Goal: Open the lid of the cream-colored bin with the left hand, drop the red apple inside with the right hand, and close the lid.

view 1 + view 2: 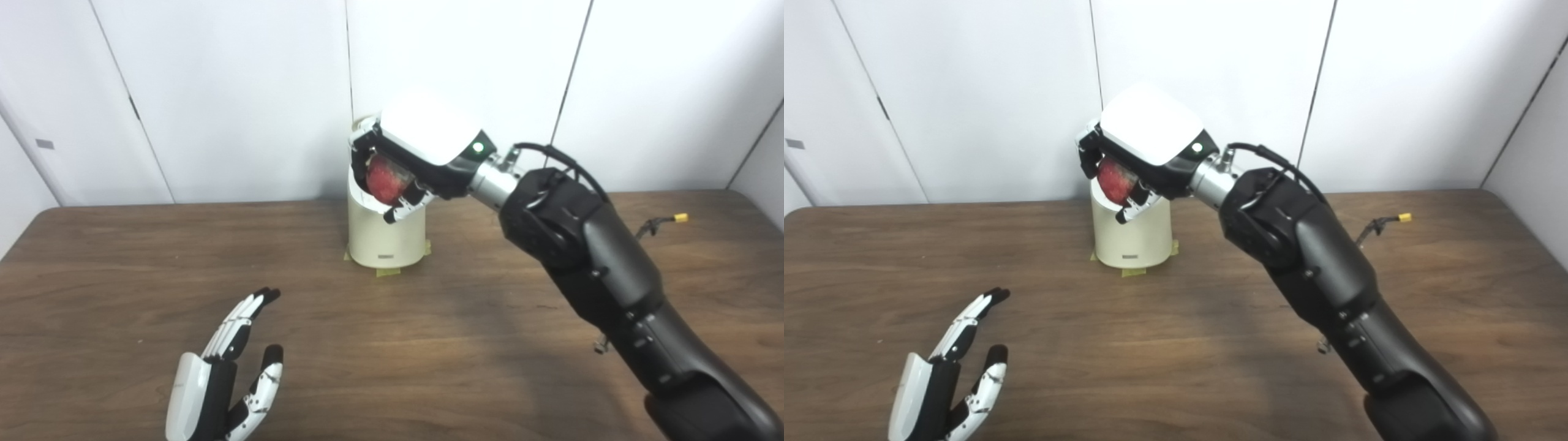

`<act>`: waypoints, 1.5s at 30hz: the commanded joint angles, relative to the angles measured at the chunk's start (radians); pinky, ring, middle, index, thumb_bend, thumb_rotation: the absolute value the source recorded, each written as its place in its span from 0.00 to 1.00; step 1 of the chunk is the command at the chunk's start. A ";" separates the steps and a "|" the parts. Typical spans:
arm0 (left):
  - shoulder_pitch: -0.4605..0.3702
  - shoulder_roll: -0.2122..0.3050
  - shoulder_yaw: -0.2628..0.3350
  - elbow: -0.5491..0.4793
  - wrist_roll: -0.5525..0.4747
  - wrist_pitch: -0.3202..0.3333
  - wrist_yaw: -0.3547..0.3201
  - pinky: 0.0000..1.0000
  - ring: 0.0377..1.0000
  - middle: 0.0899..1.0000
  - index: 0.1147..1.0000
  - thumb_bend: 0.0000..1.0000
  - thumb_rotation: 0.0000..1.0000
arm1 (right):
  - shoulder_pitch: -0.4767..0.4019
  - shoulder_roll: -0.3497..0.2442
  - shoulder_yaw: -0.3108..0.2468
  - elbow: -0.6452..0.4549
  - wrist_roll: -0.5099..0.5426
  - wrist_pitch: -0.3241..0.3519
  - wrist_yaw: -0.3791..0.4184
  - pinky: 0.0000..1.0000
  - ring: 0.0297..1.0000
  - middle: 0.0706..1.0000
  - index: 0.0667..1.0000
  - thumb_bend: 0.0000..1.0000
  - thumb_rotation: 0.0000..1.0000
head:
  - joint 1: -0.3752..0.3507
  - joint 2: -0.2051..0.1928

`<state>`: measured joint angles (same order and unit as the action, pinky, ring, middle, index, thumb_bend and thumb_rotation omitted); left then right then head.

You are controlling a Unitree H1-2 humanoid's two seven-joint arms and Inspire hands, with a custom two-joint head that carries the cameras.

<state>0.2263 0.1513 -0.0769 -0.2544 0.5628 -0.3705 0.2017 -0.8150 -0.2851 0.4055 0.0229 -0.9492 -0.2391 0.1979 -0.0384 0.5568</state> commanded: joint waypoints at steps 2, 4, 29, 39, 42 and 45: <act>-0.020 -0.056 -0.012 0.008 0.005 -0.021 0.032 0.85 0.91 0.90 0.87 0.21 0.77 | -0.077 0.007 -0.017 0.048 -0.007 -0.040 -0.098 0.34 0.42 0.54 0.41 0.51 0.00 | 0.000 0.002; -0.019 -0.054 -0.013 0.009 0.007 -0.021 0.036 0.85 0.91 0.91 0.87 0.22 0.76 | -0.091 0.013 -0.017 0.112 -0.020 -0.062 -0.166 0.35 0.43 0.53 0.40 0.51 0.00 | -0.005 0.003; -0.014 -0.047 -0.027 -0.006 0.020 0.003 0.033 0.86 0.90 0.91 0.88 0.23 0.73 | -0.177 0.023 0.048 0.489 -0.113 -0.091 -0.514 0.39 0.45 0.52 0.40 0.51 0.00 | 0.000 0.005; -0.016 -0.049 -0.030 -0.004 0.029 0.001 0.037 0.86 0.90 0.90 0.87 0.24 0.72 | -0.171 0.017 0.057 0.482 -0.116 -0.061 -0.493 0.39 0.45 0.53 0.41 0.51 0.00 | 0.004 0.006; -0.017 -0.048 -0.032 -0.002 0.028 -0.005 0.038 0.85 0.90 0.90 0.87 0.24 0.72 | -0.162 0.017 0.062 0.443 -0.151 0.014 -0.427 0.46 0.57 0.62 0.48 0.60 0.09 | 0.007 0.006; -0.018 -0.047 -0.034 -0.002 0.026 -0.005 0.034 0.85 0.90 0.90 0.87 0.24 0.73 | -0.149 0.022 0.059 0.406 -0.164 0.086 -0.350 0.59 0.73 0.76 0.69 0.91 0.08 | 0.007 0.006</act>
<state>0.2226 0.1522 -0.0982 -0.2545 0.5865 -0.3645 0.2223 -0.9169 -0.2565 0.4778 0.4668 -1.1110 -0.2073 -0.1741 -0.0307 0.5630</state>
